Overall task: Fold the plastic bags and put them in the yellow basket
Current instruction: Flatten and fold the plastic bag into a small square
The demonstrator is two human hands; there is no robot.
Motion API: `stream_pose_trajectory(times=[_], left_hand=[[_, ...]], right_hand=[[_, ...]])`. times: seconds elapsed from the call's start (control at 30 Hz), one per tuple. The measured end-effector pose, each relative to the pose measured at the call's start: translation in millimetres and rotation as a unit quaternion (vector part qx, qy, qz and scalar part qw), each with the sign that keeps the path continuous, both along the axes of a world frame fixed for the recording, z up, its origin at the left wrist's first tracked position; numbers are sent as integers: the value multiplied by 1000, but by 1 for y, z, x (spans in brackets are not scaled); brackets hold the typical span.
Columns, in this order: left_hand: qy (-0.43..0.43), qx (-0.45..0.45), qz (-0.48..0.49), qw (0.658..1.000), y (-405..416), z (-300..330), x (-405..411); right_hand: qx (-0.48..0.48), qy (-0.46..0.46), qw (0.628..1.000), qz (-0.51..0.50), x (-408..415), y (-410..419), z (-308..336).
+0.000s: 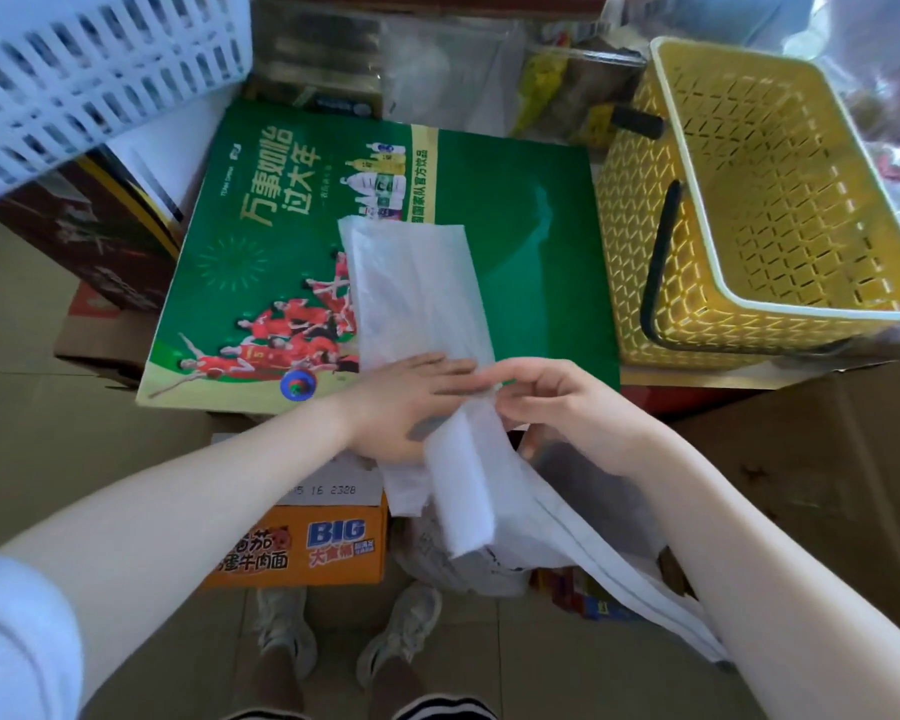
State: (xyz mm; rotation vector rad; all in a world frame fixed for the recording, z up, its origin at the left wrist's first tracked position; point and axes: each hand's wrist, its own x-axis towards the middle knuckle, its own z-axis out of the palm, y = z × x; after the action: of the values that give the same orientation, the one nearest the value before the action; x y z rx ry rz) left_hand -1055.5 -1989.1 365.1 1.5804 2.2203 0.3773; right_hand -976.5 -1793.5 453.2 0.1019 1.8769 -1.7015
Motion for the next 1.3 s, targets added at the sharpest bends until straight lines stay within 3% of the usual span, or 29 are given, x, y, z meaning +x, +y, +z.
stream_pose_trajectory(times=[0.1, 0.17, 0.23, 0.3, 0.37, 0.5, 0.7, 0.87, 0.93, 1.13, 1.2, 1.3], left_hand=[[-36, 77, 34, 996, -8, -6, 7], [-85, 123, 138, 979, -17, -4, 6], [-47, 139, 205, 968, -29, 0, 5], [23, 155, 201, 967, -46, 1, 7], [38, 158, 207, 965, -61, 5, 8], [80, 84, 187, 975, -76, 2, -1], [20, 80, 194, 978, -81, 6, -7], [-18, 93, 196, 976, -81, 6, -4], [-24, 99, 192, 976, -82, 9, -4], [-111, 141, 262, 948, -82, 21, 1], [-165, 149, 275, 935, -86, 14, 0], [-280, 203, 318, 883, -83, 15, 2]], right_hand=[[43, 10, 999, 21, -6, -4, -6], [127, 72, 989, 16, -9, -7, -20], [236, 135, 961, 43, -12, -11, -34], [292, 166, 938, 84, -11, -15, -46], [303, 188, 927, 118, -10, -19, -52], [342, 247, 893, 159, -4, -21, -57], [428, 317, 823, 196, 2, -20, -52], [429, 382, 779, 252, 6, -14, -52], [417, 379, 797, 216, 4, -12, -43], [235, 246, 940, -27, -23, -27, -14], [218, 186, 949, -130, -36, -38, -21], [260, 121, 924, -252, -51, -56, -35]])
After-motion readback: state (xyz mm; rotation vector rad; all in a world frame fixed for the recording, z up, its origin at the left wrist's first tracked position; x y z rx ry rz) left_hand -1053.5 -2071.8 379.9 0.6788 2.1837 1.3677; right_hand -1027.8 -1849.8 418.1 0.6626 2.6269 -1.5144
